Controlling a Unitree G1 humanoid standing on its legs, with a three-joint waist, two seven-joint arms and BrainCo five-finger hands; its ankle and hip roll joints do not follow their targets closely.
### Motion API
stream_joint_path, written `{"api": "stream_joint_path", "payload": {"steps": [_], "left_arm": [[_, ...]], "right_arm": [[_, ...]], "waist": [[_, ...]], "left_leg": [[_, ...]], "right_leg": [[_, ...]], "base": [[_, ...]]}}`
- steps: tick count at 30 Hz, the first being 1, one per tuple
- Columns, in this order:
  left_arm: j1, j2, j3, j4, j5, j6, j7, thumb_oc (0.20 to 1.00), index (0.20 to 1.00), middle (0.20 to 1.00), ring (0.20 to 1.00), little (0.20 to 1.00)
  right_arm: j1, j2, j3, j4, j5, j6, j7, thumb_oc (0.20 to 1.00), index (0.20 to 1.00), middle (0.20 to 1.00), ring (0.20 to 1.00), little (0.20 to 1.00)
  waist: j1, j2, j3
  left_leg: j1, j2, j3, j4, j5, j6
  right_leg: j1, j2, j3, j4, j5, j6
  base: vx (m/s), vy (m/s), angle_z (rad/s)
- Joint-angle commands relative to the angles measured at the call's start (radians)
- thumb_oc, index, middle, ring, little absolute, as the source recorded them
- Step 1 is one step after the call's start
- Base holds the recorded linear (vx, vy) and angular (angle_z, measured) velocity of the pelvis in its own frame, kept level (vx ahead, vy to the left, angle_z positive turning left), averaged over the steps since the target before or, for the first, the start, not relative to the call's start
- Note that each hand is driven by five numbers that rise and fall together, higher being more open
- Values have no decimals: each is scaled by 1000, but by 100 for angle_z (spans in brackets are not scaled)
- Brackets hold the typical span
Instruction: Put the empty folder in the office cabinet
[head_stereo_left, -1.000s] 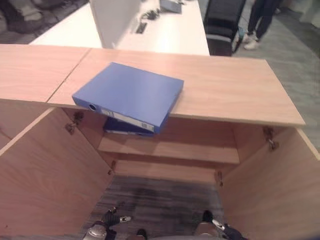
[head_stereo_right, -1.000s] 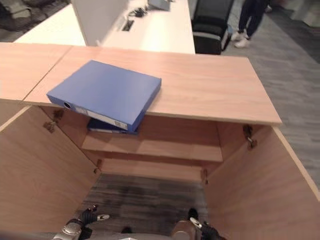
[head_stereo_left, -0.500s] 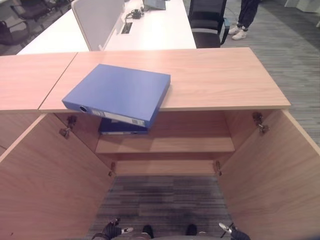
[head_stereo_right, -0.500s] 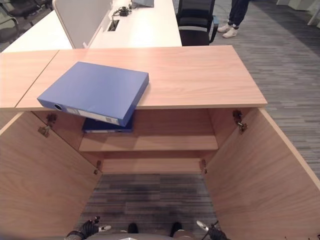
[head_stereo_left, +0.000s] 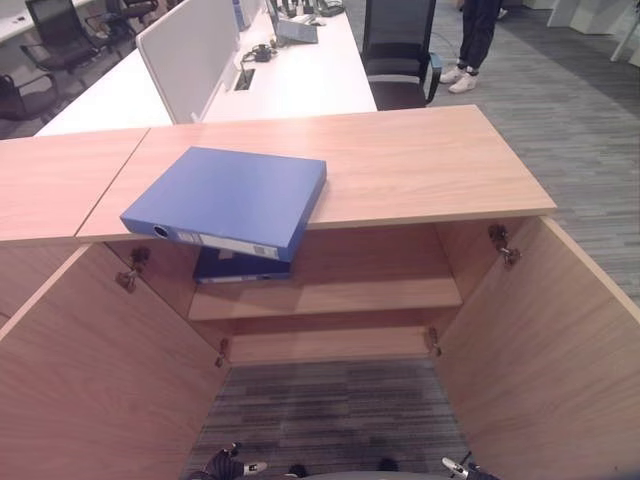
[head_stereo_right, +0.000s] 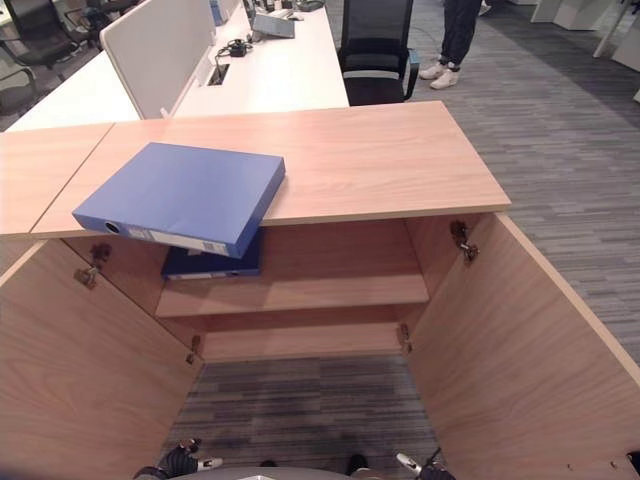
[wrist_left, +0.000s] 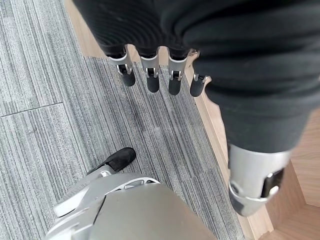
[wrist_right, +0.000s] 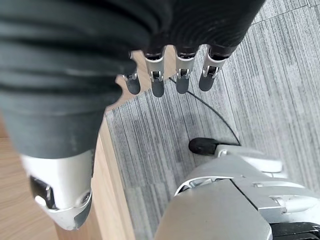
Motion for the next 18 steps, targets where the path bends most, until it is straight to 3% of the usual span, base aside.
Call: {"api": "stream_joint_path", "payload": {"steps": [1, 6, 11, 12, 13, 14, 17, 18], "left_arm": [[-58, -8, 22, 35, 11, -14, 11, 1000, 1000, 1000, 1000, 1000], [-62, 0, 16, -5, 15, -27, 26, 1000, 1000, 1000, 1000, 1000], [-55, 104, 25, -436, 126, -52, 110, 1000, 1000, 1000, 1000, 1000], [-49, 107, 27, -446, 127, -46, 108, 1000, 1000, 1000, 1000, 1000], [-12, 163, 57, -644, 206, -63, 128, 1000, 1000, 1000, 1000, 1000], [8, 191, 77, -722, 253, -67, 146, 1000, 1000, 1000, 1000, 1000], [24, 225, 136, -856, 393, -78, 269, 1000, 1000, 1000, 1000, 1000], [27, 225, 138, -860, 395, -76, 270, 1000, 1000, 1000, 1000, 1000]], "right_arm": [[-62, -1, 21, 44, -19, -16, -2, 1000, 1000, 1000, 1000, 1000], [-69, -2, 27, 36, -21, -18, -4, 1000, 1000, 1000, 1000, 1000], [-72, -9, -7, 16, -16, -37, -26, 1000, 1000, 1000, 1000, 1000], [-71, -7, -7, 16, -16, -37, -26, 1000, 1000, 1000, 1000, 1000], [-67, 1, -32, 24, -18, -40, -37, 1000, 1000, 1000, 1000, 1000], [-63, 11, -36, 29, -22, -38, -40, 1000, 1000, 1000, 1000, 1000], [-46, 34, -19, 22, -42, -39, -50, 1000, 1000, 1000, 1000, 1000], [-46, 35, -18, 22, -43, -39, -50, 1000, 1000, 1000, 1000, 1000]], "waist": [[16, -49, 25], [23, -49, 26], [50, -47, 42], [48, -49, 42], [71, -52, 49], [79, -56, 48], [97, -70, 41], [96, -70, 41]], "left_leg": [[19, -4, -46, 2, -37, -42], [22, -1, -48, 2, -37, -43], [3, -5, -87, 2, -33, -45], [3, -5, -88, 2, -32, -45], [-6, -7, -108, 2, -31, -45], [-6, -7, -116, 2, -32, -46], [-3, -9, -131, 2, -40, -46], [-3, -9, -132, 2, -40, -47]], "right_leg": [[58, -66, 38, 6, -63, 106], [61, -64, 30, 6, -65, 107], [62, -63, 11, 6, -67, 107], [63, -64, 10, 6, -68, 107], [66, -66, -3, 6, -70, 108], [70, -67, -8, 6, -73, 108], [83, -66, -19, 6, -81, 106], [84, -66, -20, 6, -81, 106]], "base": [[31, -36, 0], [0, 0, 0], [-20, -7, 12], [-18, -27, 44], [10, -37, 44], [30, -46, 31], [49, -19, 24], [40, -14, 20]]}}
